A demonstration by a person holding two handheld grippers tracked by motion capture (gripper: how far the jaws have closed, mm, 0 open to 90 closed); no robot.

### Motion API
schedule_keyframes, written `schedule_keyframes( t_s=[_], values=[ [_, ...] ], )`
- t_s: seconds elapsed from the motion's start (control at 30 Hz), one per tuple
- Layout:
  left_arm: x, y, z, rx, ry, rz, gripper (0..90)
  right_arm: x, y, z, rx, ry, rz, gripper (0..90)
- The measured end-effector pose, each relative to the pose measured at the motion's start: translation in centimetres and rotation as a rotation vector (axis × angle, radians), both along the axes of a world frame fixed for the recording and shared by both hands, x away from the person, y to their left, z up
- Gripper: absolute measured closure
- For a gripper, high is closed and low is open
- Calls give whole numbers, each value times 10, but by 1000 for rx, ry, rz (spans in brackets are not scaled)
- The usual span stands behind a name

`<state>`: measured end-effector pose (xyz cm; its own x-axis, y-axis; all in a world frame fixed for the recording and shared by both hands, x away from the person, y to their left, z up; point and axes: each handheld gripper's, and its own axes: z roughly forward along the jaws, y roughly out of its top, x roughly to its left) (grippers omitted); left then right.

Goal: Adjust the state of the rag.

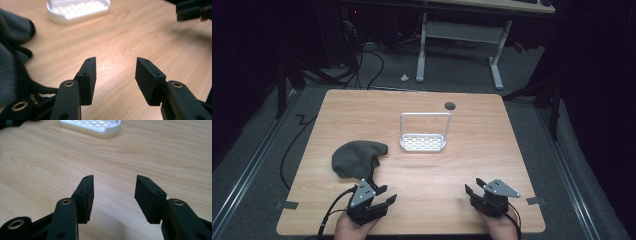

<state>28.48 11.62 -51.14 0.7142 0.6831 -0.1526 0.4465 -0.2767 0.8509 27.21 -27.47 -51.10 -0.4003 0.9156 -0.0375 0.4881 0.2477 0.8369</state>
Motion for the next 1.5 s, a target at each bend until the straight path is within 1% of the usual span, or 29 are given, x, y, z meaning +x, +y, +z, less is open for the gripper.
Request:
schedule_keyframes(
  t_s=[0.03, 0.13, 0.2, 0.33, 0.37, 0.57, 0.73, 0.87, 0.93, 1.07, 1.13, 1.17, 1.2, 1.23, 1.27, 1.3, 1.33, 1.37, 1.4, 1.43, 1.47, 1.5],
  values=[
    [2, 1, -1, -9, 4, 5, 520, 0, 1, -2, -7, -2, 0, 532],
    [8, 4, -5, -7, 17, 15, 520, 0, 2, -5, -10, 5, 6, 529],
    [11, 6, -6, -3, 25, 17, 519, -1, 3, -5, -15, -5, 7, 527],
    [12, 11, -4, -10, 23, 28, 517, -2, 2, -4, -7, -13, -3, 519],
    [13, 16, -2, -19, 20, 41, 517, -3, 2, -4, -9, -14, -9, 519],
    [15, 30, 3, -40, 12, 75, 512, -1, 3, -7, -14, -1, -5, 502],
    [17, 35, 5, -39, 13, 89, 497, -1, 3, -9, -22, 4, -4, 496],
    [24, 53, 11, -31, -6, 144, 473, -1, 2, -8, -18, -1, -4, 496],
    [28, 67, 13, -30, -21, 190, 468, -1, 2, -8, -21, -2, -2, 494],
    [38, 102, 15, -54, -32, 302, 445, -1, 3, -8, -25, -1, 0, 493],
    [42, 118, 12, -70, -32, 363, 425, -1, 3, -8, -28, -4, -1, 493],
    [42, 118, 12, -70, -32, 363, 406, -1, 3, -8, -29, -3, -3, 494],
    [45, 125, 10, -94, -22, 389, 406, -1, 3, -8, -29, -3, -3, 494],
    [51, 133, 4, -143, 10, 409, 365, 0, 4, -8, -28, 0, 0, 494],
    [54, 135, 2, -149, 18, 421, 351, 1, 5, -9, -30, 1, 1, 494],
    [57, 135, 0, -146, 23, 431, 341, 1, 5, -9, -34, 4, 5, 495],
    [57, 135, 0, -146, 23, 431, 330, 1, 5, -9, -34, 4, 5, 495],
    [61, 135, -2, -141, 27, 441, 321, 2, 6, -9, -35, 2, 9, 495],
    [68, 136, -6, -137, 35, 454, 316, 2, 7, -10, -37, 5, 9, 495],
    [71, 136, -7, -135, 38, 462, 312, 2, 7, -10, -37, 7, 8, 495],
    [71, 136, -7, -135, 38, 462, 311, 2, 8, -10, -39, 8, 8, 495],
    [74, 136, -9, -143, 50, 461, 314, 2, 8, -10, -40, 8, 9, 494]
  ],
)
